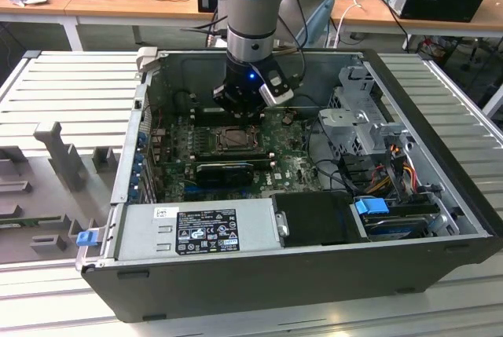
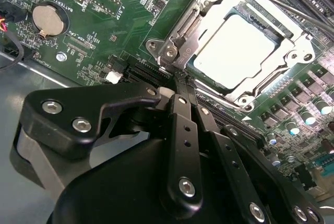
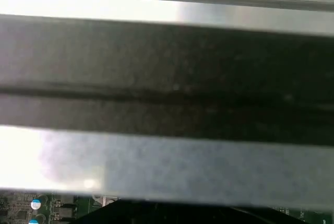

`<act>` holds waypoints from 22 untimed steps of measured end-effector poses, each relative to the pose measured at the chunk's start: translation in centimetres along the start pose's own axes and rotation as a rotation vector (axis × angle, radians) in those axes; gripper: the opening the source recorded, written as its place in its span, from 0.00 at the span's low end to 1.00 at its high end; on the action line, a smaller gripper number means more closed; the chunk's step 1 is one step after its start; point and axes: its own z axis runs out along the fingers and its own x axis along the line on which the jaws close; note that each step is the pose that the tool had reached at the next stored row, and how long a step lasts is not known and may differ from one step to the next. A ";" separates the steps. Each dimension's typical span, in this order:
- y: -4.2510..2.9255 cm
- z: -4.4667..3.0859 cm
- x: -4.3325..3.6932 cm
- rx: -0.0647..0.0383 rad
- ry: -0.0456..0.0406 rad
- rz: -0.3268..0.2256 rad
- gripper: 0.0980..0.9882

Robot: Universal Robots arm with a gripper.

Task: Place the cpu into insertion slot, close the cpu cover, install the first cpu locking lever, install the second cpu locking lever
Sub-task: 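Install the first cpu locking lever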

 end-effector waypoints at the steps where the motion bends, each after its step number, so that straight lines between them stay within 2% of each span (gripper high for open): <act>1: -0.01 0.05 0.00 0.005 0.0000 0.000 0.01; 2: 0.02 0.16 -0.02 0.006 -0.0004 0.000 0.01; 3: 0.01 0.19 -0.01 0.014 0.0006 0.000 0.01; 4: -0.01 0.21 -0.01 0.016 0.0012 0.000 0.01; 8: 0.04 0.17 0.00 0.014 0.0009 0.000 0.01; 14: 0.26 -1.36 -0.02 0.014 0.0010 0.000 0.01; 22: -0.15 -1.45 0.00 0.014 0.0010 0.000 0.01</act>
